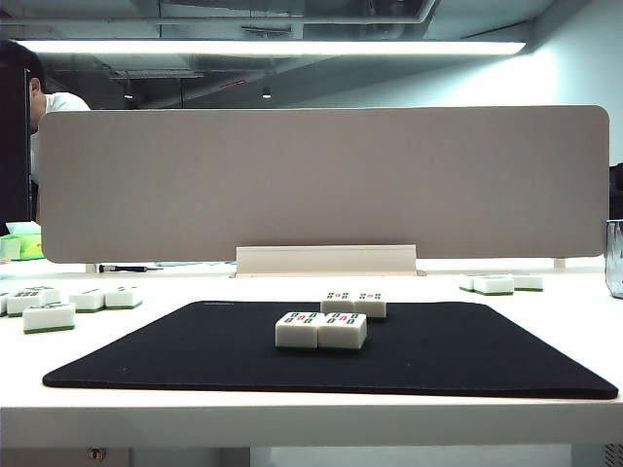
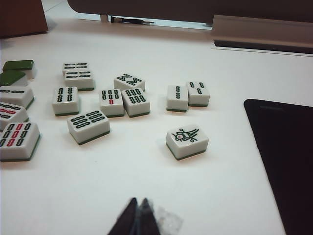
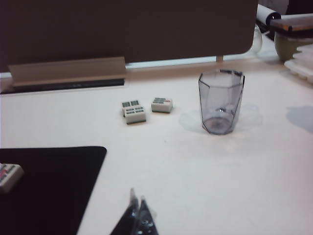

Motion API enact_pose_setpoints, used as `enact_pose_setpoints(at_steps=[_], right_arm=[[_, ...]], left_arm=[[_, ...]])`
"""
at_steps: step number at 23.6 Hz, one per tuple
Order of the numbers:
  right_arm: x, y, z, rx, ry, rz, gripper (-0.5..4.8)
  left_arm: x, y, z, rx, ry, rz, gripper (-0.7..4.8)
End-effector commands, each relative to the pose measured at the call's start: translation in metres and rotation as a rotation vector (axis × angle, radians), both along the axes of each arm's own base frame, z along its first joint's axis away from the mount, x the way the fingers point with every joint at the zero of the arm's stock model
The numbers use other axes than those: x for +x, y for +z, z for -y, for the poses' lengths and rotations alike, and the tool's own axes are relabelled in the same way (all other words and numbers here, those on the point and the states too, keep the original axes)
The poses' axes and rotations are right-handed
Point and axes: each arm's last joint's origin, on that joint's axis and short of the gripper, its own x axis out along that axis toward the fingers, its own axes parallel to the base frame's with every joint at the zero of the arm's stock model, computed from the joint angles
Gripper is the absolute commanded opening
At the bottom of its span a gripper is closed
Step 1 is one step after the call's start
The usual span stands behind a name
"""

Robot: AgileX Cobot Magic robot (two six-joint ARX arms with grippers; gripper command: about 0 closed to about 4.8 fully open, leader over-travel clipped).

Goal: Arrange four mahjong tiles into a neat stack, creating two layers of paired tiles.

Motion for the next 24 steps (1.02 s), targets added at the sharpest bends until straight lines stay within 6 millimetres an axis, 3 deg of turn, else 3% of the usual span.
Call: enact_pose_setpoints(at_steps=[1, 10, 15, 24], right_arm=[[-0.010, 0.023, -0.001, 0.005, 0.051, 0.044, -0.01], [-0.058, 0.082, -0.004, 0.018, 0.222, 0.035, -0.01], [-0.079, 0.099, -0.005, 0.026, 0.296, 0.023, -0.01], [-0.115, 0.112, -0.008, 0.106, 0.453, -0.079, -0.01]], left_arm=[[0.000, -0.002, 0.000, 0.001, -0.001, -0.014, -0.06], [0.000, -0.001, 0.000, 0.000, -0.001, -0.012, -0.05], [0.000, -0.001, 0.000, -0.042, 0.006, -0.011, -0.06], [0.000, -0.001, 0.000, -0.089, 0.015, -0.010, -0.05]])
